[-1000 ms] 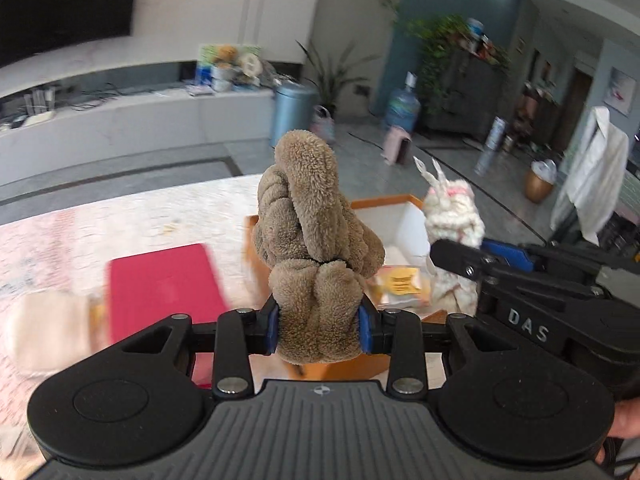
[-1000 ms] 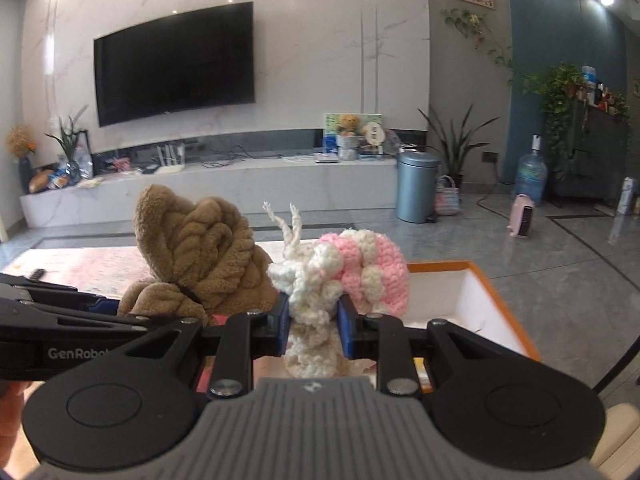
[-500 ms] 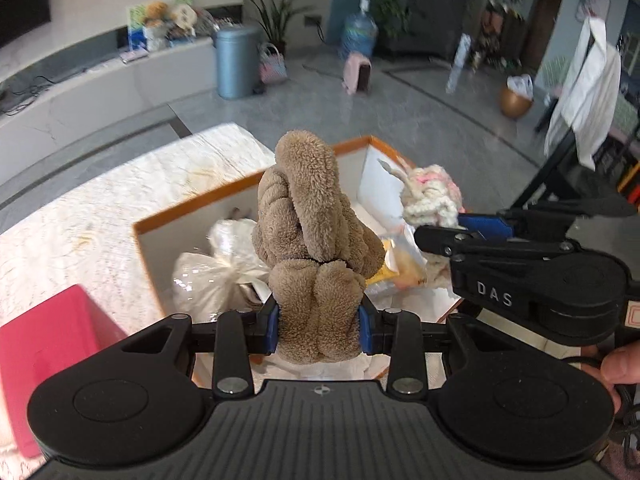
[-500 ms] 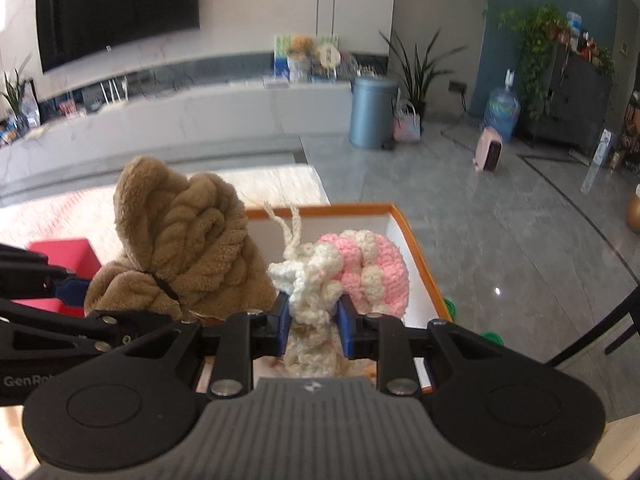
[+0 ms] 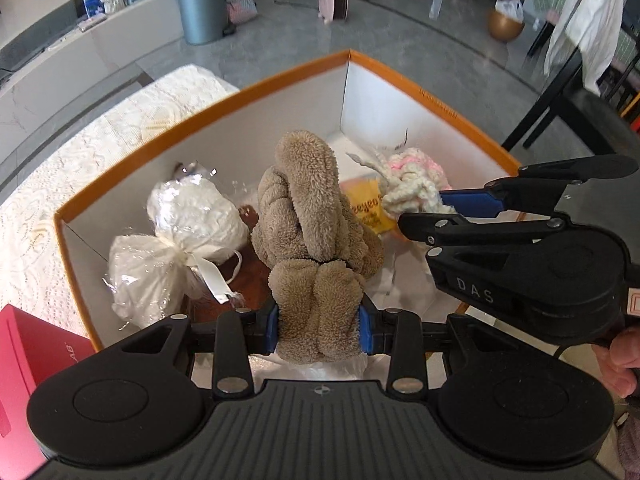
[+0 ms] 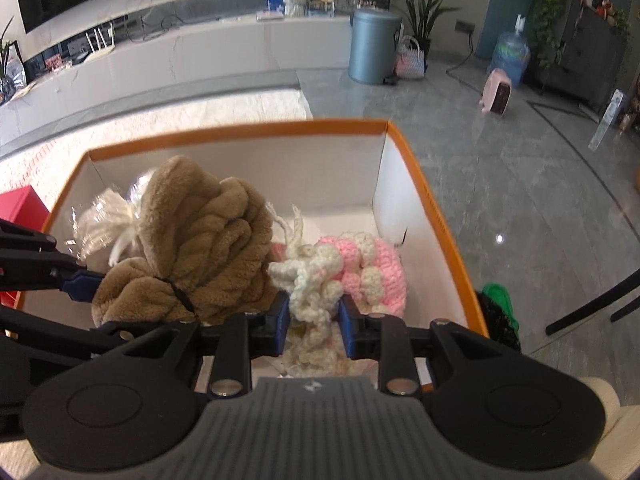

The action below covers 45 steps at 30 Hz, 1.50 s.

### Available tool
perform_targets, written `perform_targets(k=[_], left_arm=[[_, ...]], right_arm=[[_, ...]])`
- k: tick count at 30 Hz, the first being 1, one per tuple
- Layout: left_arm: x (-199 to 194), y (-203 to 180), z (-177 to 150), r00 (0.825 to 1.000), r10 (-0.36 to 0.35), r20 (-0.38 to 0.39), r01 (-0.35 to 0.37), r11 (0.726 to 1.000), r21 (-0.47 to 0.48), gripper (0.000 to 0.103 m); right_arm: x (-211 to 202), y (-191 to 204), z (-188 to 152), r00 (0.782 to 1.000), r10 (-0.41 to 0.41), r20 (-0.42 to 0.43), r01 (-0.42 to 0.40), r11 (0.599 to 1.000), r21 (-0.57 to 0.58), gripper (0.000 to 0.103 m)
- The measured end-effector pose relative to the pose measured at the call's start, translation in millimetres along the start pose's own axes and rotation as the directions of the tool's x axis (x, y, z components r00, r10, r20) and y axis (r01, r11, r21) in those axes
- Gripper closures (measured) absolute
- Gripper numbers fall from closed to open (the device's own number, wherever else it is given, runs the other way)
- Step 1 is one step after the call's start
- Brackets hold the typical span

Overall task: Organize soft objects
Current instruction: 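Open both tools to drop the towel and crochet piece into the box, then move both tools back over the white oval pad on the bed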

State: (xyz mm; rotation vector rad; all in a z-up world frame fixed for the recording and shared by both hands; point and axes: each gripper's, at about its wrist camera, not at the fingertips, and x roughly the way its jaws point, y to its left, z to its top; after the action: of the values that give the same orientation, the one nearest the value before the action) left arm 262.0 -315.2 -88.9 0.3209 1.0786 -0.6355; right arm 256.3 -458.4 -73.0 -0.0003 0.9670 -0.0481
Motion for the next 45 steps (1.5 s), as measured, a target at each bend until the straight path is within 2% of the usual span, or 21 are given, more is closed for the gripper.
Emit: perform_targets(k=[5,11,13,15,19,21,26,28,29,37,45], left_arm=[[7.7,-2.4,0.8,0.999,0.007,-0.033,-0.007,1.0,-0.001,0.059],[14.6,-6.8,7.9,0.999,0.012,-0.051,-0.011,1.0,0.009,0.05],[14.3,-7.1,7.7,0.999,0.013,-0.041,-0.012,1.0,0.012,0.044],[12.0,-6.7,8.3,1.0,0.007,-0.025,-0.007,1.0,0.014,0.04],[0.8,-5.8,10.9,1.0,0.003,0.016,-0.003,1.0,0.016,0.033],[-6.2,-5.6,11.3,0.999,-0.004,0.031,0.003,1.0,0.021,0.03],[-27.8,-6.1,9.4,0.998,-0.017,0.065,0.015,0.999,0.035,0.03],[-40.0,-5.6,6.0,0.996,-0.018,0.09,0.014,0.999,0.039,0.031],[-47.2,-4.9,3.0,0.994,-0.017,0.111,0.013,0.999,0.038,0.031],[-102.6,7.8,-36.8,0.958,0.019,0.286,-0.015,1.0,-0.016,0.031],[-146.2,32.8,-92.6,0.91,0.132,0.393,-0.103,0.99,-0.096,0.034]], right_arm=[[7.2,-3.3,-1.1,1.0,-0.009,-0.027,0.009,1.0,-0.003,0.074],[10.2,-3.7,2.9,0.999,-0.003,-0.051,0.003,1.0,-0.003,0.071],[7.9,-1.6,3.8,0.999,-0.01,-0.05,0.01,1.0,-0.013,0.07],[3.9,-0.5,5.5,0.999,-0.018,-0.041,0.017,1.0,-0.022,0.062],[-7.4,0.2,11.1,0.999,-0.03,-0.019,0.03,0.999,-0.029,0.055],[-13.2,0.2,13.1,0.999,-0.039,-0.009,0.039,0.999,-0.032,0.051],[-31.0,4.2,15.9,0.998,-0.058,0.011,0.058,0.997,-0.046,0.05],[-40.6,6.5,14.7,0.997,-0.064,0.034,0.066,0.997,-0.044,0.044],[-46.2,7.9,14.0,0.996,-0.069,0.05,0.071,0.997,-0.039,0.041],[-99.7,37.2,0.5,0.975,-0.062,0.215,0.063,0.998,0.003,0.04],[-130.5,88.0,-28.8,0.94,0.046,0.338,-0.078,0.994,0.083,0.04]])
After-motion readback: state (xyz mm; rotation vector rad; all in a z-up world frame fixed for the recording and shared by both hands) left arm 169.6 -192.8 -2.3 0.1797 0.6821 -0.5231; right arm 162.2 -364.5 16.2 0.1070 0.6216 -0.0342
